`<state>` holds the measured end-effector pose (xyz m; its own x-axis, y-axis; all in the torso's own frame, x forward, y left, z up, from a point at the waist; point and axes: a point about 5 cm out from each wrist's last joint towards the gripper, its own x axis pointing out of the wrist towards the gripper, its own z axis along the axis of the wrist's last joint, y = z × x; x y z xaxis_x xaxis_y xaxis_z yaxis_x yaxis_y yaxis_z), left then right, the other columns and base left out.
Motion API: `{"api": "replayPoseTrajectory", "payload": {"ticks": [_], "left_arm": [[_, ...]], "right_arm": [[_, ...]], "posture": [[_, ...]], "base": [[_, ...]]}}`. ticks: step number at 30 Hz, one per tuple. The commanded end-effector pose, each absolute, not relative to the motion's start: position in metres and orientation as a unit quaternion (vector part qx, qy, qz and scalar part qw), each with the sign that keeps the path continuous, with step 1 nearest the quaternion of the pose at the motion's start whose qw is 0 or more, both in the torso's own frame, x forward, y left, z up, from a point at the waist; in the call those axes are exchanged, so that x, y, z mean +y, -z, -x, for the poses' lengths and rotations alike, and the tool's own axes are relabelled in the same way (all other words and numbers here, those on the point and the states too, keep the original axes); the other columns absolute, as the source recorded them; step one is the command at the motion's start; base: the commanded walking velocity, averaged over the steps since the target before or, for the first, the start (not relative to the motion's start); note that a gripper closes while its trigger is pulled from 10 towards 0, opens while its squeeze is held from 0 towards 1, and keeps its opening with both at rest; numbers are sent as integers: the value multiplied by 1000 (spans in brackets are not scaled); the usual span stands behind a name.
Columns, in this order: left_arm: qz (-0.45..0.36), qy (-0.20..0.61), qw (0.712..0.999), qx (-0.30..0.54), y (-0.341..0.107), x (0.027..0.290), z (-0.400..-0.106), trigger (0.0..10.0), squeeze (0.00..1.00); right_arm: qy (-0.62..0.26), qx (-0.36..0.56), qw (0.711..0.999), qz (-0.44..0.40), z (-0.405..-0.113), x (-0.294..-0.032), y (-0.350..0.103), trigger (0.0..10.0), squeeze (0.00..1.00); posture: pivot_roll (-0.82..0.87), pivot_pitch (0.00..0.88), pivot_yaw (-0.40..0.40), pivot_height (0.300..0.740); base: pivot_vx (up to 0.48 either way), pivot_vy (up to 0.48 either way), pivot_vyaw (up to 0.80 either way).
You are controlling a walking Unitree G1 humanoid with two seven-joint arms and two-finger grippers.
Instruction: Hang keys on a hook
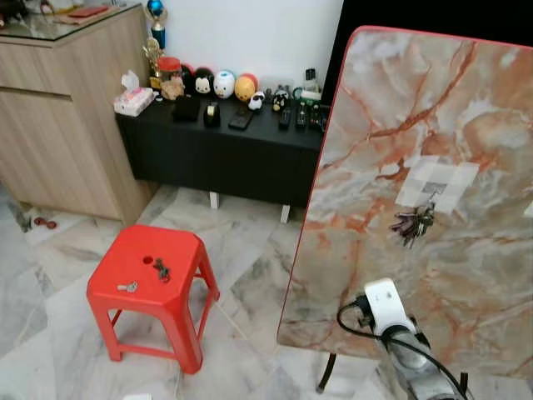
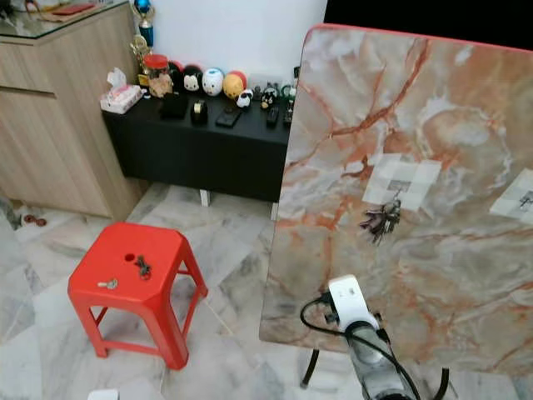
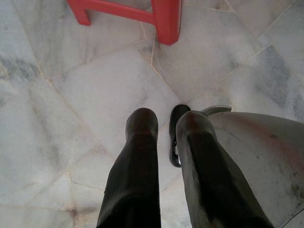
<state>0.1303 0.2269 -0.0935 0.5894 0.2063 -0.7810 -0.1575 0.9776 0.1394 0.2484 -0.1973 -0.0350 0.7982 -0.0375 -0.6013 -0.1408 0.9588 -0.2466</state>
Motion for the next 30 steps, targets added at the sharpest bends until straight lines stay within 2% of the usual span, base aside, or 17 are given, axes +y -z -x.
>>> {"api": "replayPoseTrajectory", "payload": {"ticks": [1,2,5,8,15,25,30], "left_arm": [[-25,-94,887,452,96,222,-128,10000,0],[-26,-94,886,453,96,223,-128,10000,0],[-32,-93,884,457,96,225,-128,10000,0],[-36,-93,884,457,95,229,-129,10000,0],[-51,-91,887,450,88,243,-138,10000,0],[-70,-87,890,442,79,260,-152,10000,0],[-86,-74,889,443,74,266,-158,10000,0]], "right_arm": [[-8,359,927,111,-237,-203,46,10000,0],[15,398,914,79,-224,-205,57,10000,0],[25,431,901,51,-211,-201,67,10000,0],[59,484,873,-2,-181,-195,85,10000,0],[80,531,844,-14,-148,-192,100,10000,0],[83,532,842,-14,-144,-200,100,10000,0],[85,531,843,-22,-146,-190,101,10000,0]], "posture": [[190,0,-112,740],[193,0,-108,740],[196,0,-99,740],[199,0,-79,740],[202,0,-28,740],[181,0,25,740],[156,0,55,740]], "base": [[0,0,0],[0,0,0],[0,0,0],[0,0,0],[0,0,0],[0,0,0],[0,0,0]]}}
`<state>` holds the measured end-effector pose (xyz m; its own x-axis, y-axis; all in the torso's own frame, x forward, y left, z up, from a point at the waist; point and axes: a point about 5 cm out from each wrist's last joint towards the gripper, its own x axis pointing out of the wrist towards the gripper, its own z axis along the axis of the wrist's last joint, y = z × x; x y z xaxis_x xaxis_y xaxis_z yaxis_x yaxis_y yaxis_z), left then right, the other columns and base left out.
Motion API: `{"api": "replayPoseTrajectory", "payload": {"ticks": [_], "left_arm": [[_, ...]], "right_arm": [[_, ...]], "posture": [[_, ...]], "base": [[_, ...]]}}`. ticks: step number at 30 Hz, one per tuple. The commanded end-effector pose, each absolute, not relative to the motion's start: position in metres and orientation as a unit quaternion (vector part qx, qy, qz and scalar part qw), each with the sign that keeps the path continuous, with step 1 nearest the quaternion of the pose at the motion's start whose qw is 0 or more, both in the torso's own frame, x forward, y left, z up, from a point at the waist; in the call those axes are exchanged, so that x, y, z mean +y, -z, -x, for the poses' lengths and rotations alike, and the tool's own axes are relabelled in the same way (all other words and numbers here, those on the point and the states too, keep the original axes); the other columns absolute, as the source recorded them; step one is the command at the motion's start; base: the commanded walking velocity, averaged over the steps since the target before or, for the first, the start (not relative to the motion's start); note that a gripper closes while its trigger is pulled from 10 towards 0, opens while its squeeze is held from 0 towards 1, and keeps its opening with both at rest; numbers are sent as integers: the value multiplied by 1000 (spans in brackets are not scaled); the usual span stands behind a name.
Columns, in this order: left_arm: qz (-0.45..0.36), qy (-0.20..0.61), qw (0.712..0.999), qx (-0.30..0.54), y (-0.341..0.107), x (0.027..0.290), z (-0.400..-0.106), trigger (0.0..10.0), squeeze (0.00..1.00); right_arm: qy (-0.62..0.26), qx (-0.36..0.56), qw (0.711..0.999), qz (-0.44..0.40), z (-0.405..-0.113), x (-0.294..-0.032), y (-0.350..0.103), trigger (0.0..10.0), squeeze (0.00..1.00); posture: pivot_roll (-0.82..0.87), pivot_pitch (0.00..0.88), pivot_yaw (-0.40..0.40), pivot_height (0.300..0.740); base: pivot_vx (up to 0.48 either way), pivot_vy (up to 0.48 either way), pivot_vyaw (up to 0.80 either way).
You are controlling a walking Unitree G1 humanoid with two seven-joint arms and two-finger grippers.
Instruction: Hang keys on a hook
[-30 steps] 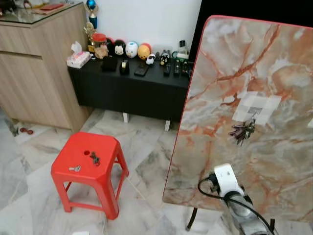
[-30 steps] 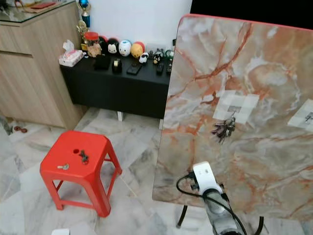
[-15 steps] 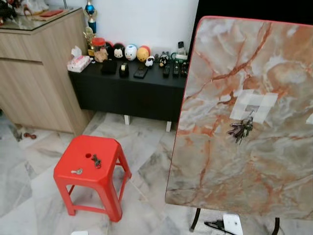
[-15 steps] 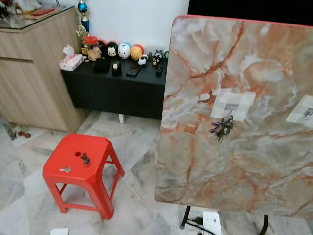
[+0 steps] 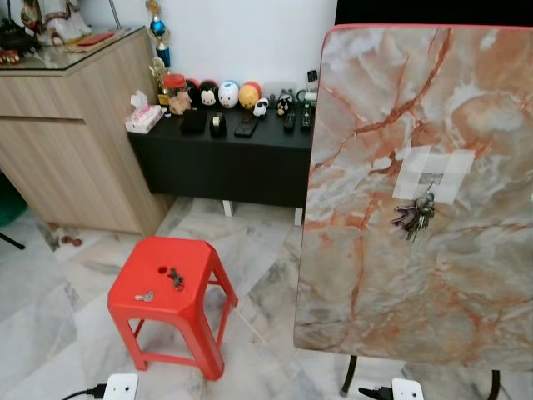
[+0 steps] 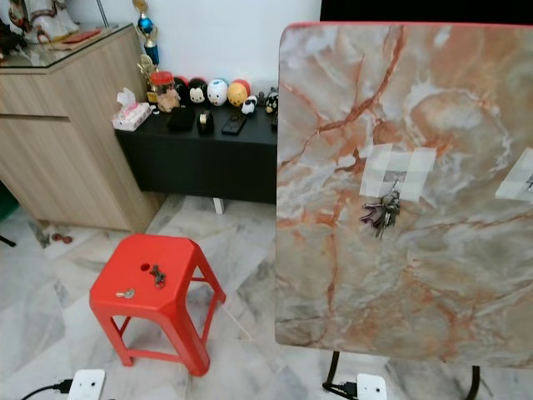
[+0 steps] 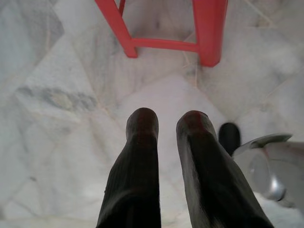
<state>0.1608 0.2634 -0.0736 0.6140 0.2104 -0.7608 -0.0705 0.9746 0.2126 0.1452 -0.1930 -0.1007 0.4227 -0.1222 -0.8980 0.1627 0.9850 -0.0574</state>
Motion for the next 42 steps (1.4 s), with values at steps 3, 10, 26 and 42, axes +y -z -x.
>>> {"api": "replayPoseTrajectory", "payload": {"ticks": [3,10,26,42], "left_arm": [[-81,-78,891,440,72,267,-163,10000,0],[-76,-66,888,448,76,259,-161,10000,0],[-62,-67,867,491,94,245,-126,10000,0],[-49,-87,859,501,95,262,-103,10000,0]], "right_arm": [[79,528,846,-14,-148,-190,100,10000,0],[88,527,845,-10,-144,-200,100,10000,0],[88,532,842,5,-136,-210,101,10000,0],[95,532,841,1,-136,-214,100,10000,0]], "posture": [[136,0,48,740],[149,0,25,740],[150,0,5,740],[165,0,-22,740]], "base": [[0,0,0],[0,0,0],[0,219,0],[0,406,0]]}}
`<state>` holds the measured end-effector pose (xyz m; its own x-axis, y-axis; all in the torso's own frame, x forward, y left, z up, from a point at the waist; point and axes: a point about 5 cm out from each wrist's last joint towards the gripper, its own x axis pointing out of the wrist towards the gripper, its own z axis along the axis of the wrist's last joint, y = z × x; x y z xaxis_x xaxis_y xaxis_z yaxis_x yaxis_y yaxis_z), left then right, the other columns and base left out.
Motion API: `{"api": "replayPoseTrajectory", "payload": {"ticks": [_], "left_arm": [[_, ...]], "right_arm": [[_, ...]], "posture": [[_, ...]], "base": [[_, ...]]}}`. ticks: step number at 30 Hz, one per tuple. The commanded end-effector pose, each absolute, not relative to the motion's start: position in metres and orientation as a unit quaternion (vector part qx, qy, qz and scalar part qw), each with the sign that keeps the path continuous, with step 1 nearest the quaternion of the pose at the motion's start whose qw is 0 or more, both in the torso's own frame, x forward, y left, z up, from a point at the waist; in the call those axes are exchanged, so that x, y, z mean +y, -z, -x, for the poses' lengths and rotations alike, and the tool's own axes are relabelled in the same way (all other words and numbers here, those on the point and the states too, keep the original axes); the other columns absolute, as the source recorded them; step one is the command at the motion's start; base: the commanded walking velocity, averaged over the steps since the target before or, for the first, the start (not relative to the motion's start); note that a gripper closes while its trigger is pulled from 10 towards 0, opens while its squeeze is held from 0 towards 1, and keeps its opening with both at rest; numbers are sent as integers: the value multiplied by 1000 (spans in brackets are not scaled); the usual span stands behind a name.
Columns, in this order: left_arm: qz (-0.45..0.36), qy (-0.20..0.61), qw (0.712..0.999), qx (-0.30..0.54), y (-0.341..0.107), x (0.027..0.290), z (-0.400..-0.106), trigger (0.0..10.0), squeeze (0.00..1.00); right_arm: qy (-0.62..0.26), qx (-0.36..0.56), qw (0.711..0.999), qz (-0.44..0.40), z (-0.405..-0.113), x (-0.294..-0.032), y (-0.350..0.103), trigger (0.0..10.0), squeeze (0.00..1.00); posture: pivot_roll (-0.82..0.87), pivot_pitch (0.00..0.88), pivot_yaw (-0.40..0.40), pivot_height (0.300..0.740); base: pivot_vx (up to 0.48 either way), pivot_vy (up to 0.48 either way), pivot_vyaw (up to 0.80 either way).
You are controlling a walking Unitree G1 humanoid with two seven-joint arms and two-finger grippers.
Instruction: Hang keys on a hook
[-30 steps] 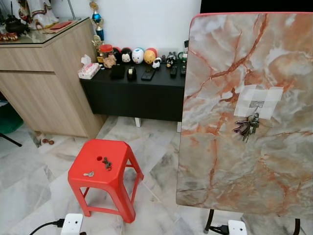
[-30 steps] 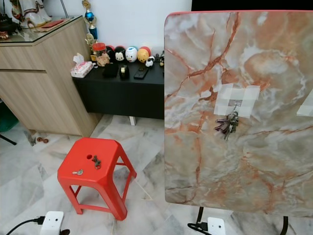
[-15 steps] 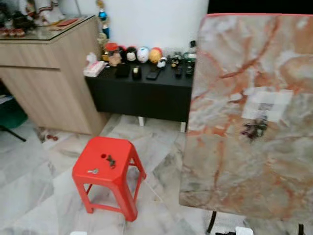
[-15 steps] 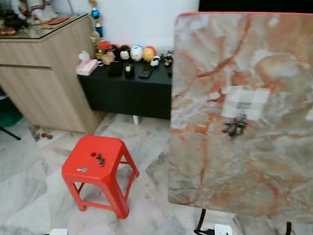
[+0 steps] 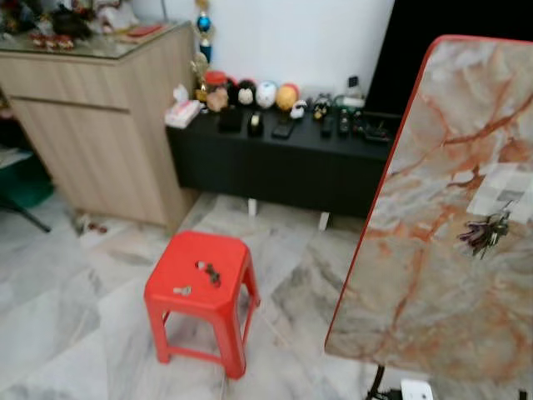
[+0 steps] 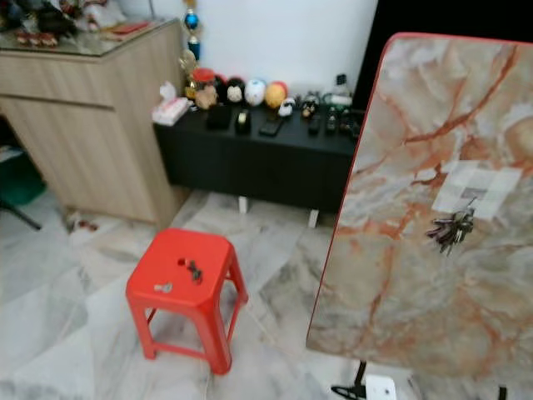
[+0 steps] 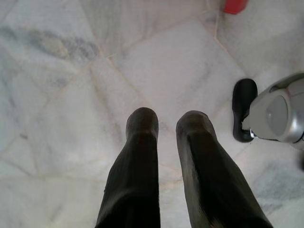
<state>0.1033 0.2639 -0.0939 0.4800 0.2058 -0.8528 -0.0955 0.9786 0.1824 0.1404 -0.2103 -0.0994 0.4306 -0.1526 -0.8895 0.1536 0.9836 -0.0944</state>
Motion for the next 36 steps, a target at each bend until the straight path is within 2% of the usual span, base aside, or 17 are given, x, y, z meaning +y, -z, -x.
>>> {"api": "replayPoseTrajectory", "payload": {"ticks": [1,12,22,36], "left_arm": [[-48,-87,859,502,95,262,-102,10000,0],[-47,-85,866,491,93,262,-108,10000,0],[-42,-84,861,499,97,254,-100,10000,0],[-38,-87,862,497,97,252,-104,10000,0]], "right_arm": [[95,532,841,0,-136,-214,100,10000,0],[95,530,843,-3,-137,-210,101,10000,0],[93,529,843,-1,-139,-211,100,10000,0],[83,530,844,8,-139,-211,100,10000,0]], "posture": [[164,0,-21,740],[165,0,-18,740],[164,0,-26,740],[168,0,-33,740]], "base": [[0,405,0],[0,407,0],[0,394,0],[0,389,0]]}}
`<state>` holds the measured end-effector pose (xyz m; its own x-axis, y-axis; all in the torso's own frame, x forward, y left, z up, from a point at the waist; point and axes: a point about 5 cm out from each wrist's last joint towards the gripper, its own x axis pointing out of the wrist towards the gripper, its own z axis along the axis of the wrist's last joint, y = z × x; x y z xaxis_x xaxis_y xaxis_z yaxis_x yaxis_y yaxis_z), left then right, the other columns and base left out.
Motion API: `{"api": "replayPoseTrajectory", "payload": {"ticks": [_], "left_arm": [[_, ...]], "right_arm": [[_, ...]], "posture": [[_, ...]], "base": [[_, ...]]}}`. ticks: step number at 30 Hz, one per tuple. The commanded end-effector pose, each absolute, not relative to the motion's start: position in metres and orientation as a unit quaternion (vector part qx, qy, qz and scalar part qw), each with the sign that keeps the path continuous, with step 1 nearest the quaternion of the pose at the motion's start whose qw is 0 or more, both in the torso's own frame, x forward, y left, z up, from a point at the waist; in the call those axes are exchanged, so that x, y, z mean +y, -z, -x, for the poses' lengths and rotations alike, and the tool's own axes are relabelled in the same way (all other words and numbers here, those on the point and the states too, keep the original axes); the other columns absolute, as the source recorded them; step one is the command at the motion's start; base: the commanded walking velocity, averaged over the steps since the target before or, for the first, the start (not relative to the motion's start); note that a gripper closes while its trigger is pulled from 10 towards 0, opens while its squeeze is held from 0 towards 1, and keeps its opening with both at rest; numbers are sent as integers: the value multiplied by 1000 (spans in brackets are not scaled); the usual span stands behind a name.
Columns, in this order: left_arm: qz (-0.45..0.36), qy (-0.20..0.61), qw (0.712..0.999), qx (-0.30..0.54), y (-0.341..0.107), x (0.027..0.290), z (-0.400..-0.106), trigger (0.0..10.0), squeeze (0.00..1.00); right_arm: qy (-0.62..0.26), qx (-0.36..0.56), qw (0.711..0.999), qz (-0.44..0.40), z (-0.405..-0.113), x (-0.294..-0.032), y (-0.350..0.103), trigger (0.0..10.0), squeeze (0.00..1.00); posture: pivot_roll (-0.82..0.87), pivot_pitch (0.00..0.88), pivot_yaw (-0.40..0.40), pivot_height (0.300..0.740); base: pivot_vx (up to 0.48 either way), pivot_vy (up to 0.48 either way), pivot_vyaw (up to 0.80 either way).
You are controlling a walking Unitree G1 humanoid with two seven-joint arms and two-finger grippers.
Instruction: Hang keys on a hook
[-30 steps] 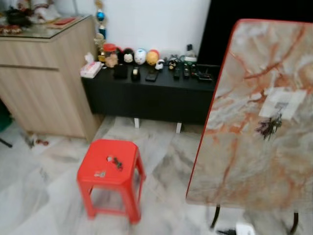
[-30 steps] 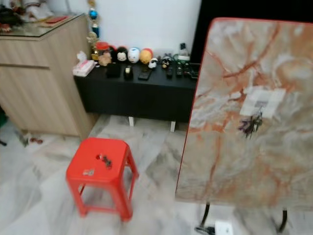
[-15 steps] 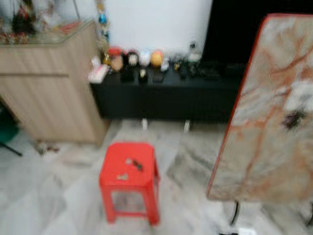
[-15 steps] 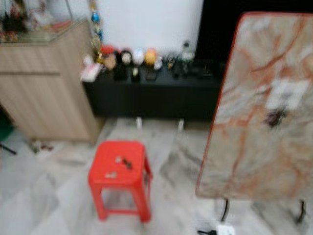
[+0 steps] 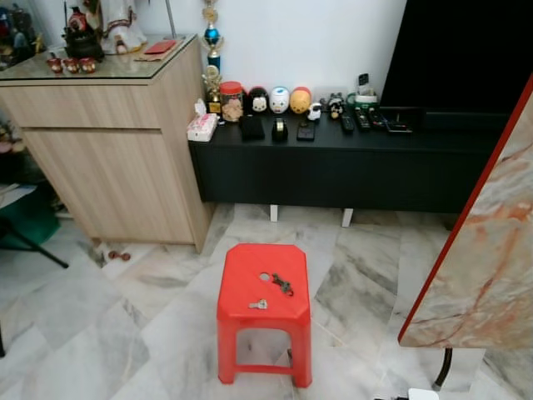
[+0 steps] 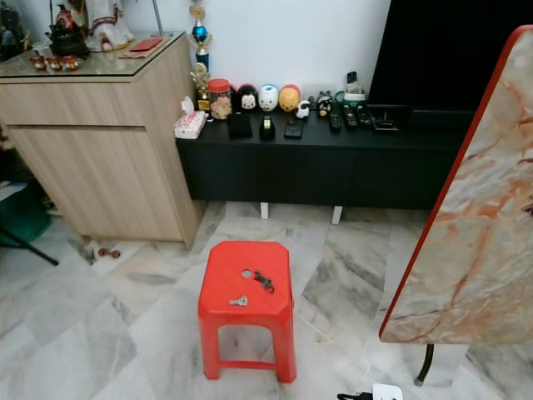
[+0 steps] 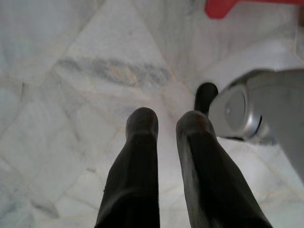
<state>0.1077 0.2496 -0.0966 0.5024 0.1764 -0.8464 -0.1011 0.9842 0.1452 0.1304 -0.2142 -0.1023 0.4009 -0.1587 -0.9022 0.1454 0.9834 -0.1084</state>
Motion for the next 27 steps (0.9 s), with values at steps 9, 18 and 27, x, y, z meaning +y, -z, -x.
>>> {"api": "replayPoseTrajectory", "payload": {"ticks": [9,18,27], "left_arm": [[-39,-85,862,498,97,253,-104,10000,0],[-48,-82,863,496,96,254,-104,10000,0],[-46,-79,864,495,96,255,-104,10000,0]], "right_arm": [[83,531,843,8,-138,-212,100,10000,0],[80,531,844,8,-137,-211,100,10000,0],[74,527,847,10,-138,-210,100,10000,0]], "posture": [[167,0,-30,740],[168,0,-26,740],[169,0,-24,740]], "base": [[0,372,0],[0,74,0],[0,0,0]]}}
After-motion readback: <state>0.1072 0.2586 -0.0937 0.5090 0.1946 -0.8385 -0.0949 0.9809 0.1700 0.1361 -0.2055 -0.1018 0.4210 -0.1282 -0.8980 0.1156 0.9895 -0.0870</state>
